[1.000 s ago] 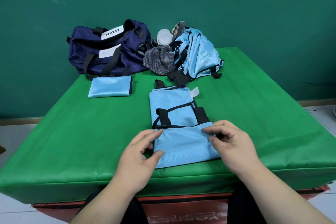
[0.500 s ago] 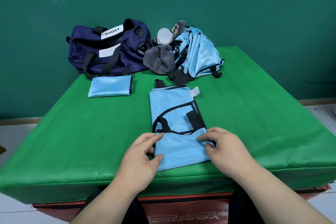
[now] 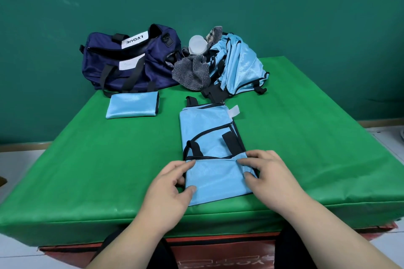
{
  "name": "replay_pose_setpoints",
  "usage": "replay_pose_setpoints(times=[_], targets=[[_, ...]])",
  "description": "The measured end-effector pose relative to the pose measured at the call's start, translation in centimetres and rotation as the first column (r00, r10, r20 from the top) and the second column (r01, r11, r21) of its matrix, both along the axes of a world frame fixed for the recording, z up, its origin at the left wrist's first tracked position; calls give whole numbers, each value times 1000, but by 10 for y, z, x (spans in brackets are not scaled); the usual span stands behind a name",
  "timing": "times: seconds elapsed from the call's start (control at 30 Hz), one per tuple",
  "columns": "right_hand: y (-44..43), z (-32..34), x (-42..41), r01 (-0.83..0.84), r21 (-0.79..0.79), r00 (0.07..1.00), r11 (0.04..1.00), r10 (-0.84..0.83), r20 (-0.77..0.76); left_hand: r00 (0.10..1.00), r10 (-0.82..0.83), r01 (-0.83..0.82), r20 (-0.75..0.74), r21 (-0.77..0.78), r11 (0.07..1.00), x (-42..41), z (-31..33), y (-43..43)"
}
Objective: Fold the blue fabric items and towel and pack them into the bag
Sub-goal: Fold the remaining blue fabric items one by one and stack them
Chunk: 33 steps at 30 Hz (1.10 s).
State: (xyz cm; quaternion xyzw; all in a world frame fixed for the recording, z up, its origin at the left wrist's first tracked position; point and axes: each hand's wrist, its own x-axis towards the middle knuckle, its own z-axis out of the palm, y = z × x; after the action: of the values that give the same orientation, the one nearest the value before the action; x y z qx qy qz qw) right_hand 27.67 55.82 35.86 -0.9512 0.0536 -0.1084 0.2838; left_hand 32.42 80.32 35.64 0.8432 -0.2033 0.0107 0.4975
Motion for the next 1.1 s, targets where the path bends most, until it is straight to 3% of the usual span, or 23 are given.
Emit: replay_pose_setpoints(times=[0.2, 0.43, 0.57, 0.63, 0.73, 0.83, 0.93, 1.1], targets=[[0, 2, 0, 5, -78, 1000, 997, -6, -22, 1000, 16, -16, -13, 1, 1000, 3, -2, 1], [-1, 3, 4, -2, -43, 1000, 999, 1, -25, 1000, 7, -7, -25, -7, 1000, 3, -3, 0], [-2, 3, 2, 12, 59, 1000, 998, -13, 19, 999, 6, -7, -33, -10, 1000, 2, -1, 0], [-2, 6, 0, 44, 231, 994, 972, -67, 91, 999, 13, -14, -36, -33, 999, 1, 1, 1], [0, 13, -3, 59, 556, 980, 829, -156, 128, 999, 10, -15, -50, -113, 993, 3, 3, 3], [4, 17, 0, 15, 726, 975, 687, -170, 141, 992, -17, -18, -126, -270, 963, 7, 6, 5], [6, 26, 9, -18, 756, 965, 654, -187, 186, 985, -69, 5, -159, -373, 928, 16, 10, 5], [3, 35, 44, -56, 695, 956, 717, -164, 245, 979, -72, -4, -192, -369, 929, 51, 20, 1]])
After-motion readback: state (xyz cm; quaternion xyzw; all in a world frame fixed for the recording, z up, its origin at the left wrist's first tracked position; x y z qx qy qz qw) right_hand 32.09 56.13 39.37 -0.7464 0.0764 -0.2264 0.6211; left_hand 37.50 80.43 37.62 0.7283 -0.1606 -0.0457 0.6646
